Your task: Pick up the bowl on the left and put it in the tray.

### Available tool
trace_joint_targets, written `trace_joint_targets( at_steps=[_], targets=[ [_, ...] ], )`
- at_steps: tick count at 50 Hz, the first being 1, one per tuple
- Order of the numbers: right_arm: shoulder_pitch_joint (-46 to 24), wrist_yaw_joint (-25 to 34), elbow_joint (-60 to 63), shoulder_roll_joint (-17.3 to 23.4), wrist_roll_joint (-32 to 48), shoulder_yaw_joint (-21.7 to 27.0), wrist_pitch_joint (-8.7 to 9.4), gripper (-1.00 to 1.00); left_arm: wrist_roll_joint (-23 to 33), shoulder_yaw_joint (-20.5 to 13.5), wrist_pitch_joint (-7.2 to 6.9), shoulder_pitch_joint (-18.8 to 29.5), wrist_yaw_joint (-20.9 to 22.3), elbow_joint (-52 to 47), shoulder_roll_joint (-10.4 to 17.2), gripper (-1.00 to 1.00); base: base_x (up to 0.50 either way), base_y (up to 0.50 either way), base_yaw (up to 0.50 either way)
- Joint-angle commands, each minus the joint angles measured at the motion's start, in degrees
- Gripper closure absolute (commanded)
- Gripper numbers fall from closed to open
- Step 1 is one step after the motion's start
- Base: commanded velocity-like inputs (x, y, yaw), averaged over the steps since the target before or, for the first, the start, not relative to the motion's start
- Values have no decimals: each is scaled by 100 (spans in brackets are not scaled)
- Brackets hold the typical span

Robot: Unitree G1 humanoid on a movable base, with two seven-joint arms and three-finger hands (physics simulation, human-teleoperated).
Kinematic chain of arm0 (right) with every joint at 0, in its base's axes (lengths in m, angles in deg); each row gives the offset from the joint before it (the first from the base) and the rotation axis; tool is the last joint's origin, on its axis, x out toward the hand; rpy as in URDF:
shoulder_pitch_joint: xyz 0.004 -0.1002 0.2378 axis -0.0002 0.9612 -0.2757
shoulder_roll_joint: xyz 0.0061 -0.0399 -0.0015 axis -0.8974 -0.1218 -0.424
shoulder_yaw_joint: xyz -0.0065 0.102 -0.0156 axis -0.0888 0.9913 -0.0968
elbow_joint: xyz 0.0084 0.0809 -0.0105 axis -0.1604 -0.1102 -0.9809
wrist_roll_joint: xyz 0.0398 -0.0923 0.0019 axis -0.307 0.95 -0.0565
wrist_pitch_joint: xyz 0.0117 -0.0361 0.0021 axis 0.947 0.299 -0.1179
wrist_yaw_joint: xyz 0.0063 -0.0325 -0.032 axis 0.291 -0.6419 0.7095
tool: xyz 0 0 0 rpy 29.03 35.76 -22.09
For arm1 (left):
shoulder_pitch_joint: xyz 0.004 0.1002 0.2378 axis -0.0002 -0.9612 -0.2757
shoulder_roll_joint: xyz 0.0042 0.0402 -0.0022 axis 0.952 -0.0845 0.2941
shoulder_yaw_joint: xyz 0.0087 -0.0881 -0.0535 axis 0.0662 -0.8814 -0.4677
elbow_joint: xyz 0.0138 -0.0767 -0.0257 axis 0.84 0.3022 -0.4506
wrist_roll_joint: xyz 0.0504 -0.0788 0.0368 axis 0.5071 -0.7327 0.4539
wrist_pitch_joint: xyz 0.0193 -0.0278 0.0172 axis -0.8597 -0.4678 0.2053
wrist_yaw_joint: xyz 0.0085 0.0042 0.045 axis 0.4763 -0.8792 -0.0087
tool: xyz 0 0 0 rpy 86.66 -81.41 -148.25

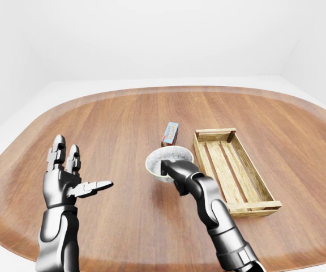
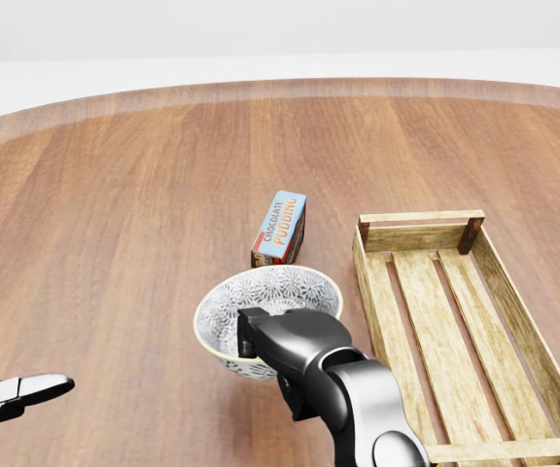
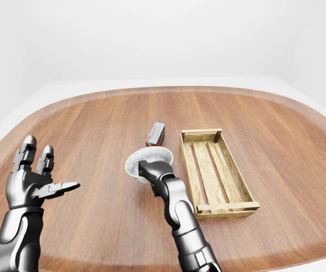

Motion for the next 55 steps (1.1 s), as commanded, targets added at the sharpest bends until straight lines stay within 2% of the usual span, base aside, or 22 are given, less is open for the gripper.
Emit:
trace_joint_targets(
  at_steps=[1, 16, 35, 44, 55],
  targets=[
    [-285, 0, 766, -204, 983, 82, -1, 100, 150, 132, -157, -58, -153, -435, -85, -100, 0, 0, 0],
    [-633, 0, 1664, -184, 1380, 412, -1, 100, 188, 70, -157, -8, -155, -677, -142, -100, 0, 0, 0],
    [-995, 0, 1808, 742, 863, 1380, -1, 100, 121, -9, -157, -4, -144, -709, -119, -100, 0, 0, 0],
    [-921, 0, 1697, 1179, 463, 1684, -1, 100, 142, -46, -157, -8, -105, -590, -115, -100, 0, 0, 0],
    [-686, 0, 1412, 1443, -168, 1829, -1, 100, 169, -11, -157, -42, -140, -679, -123, -100, 0, 0, 0]
  ],
)
